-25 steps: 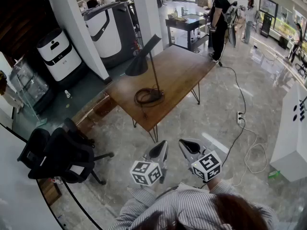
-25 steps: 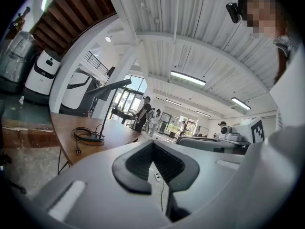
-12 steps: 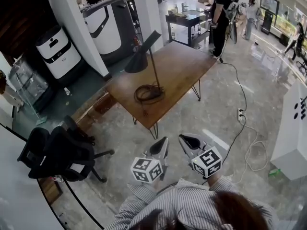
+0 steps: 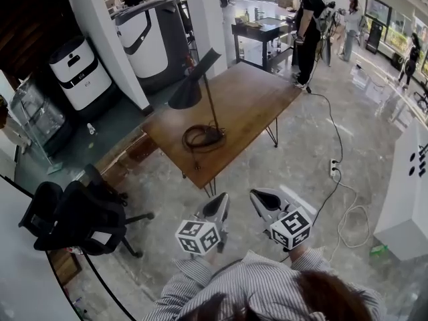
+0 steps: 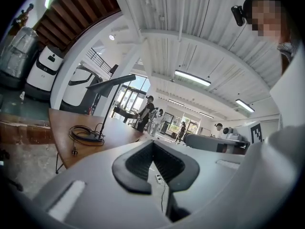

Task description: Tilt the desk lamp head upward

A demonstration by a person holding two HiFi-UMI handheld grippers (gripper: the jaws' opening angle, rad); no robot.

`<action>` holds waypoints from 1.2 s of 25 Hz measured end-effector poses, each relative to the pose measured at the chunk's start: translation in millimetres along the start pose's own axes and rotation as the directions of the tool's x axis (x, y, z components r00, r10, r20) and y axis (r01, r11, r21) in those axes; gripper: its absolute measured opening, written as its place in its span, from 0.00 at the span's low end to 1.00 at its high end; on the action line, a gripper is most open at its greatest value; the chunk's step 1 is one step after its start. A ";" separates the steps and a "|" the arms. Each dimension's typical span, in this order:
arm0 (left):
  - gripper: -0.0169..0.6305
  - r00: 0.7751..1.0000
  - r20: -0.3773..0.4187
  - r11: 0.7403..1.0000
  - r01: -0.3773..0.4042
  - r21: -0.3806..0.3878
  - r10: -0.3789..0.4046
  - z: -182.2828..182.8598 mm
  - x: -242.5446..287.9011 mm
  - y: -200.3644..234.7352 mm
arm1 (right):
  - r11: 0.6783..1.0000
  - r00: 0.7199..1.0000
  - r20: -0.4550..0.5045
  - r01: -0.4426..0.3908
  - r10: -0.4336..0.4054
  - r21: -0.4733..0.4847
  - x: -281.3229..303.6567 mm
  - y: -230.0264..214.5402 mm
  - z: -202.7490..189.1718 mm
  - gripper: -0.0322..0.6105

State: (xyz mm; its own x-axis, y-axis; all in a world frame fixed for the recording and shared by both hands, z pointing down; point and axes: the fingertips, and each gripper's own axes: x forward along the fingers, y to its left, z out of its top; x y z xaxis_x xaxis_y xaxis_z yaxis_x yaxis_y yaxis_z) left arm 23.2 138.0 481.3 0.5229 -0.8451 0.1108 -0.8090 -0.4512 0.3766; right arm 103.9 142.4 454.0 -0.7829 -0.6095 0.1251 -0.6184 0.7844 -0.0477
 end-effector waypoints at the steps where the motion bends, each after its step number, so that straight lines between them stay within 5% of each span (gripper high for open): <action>1: 0.03 1.000 -0.001 1.000 -0.005 0.002 0.005 0.4 5.7 2.7 | 1.000 1.000 0.001 -0.004 0.004 -0.018 1.8 -5.8 0.2 0.05; 10: 0.03 0.998 0.007 0.995 -0.066 0.071 0.066 11.6 59.1 40.8 | 0.992 0.997 -0.050 -0.058 0.053 -0.109 38.4 -43.2 -10.9 0.05; 30: 0.20 0.999 -0.048 0.985 -0.013 0.174 0.021 99.4 237.0 219.0 | 0.934 0.996 -0.026 0.069 -0.084 -0.350 253.0 -170.4 66.5 0.08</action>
State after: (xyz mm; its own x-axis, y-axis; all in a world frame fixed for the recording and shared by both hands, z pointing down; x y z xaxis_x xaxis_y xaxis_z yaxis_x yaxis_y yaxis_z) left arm -56.7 -189.6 498.6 0.5177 -0.8400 0.1624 -0.8500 -0.4835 0.2091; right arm 6.6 -153.1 427.9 -0.7263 -0.6698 0.1544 -0.6078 0.7308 0.3108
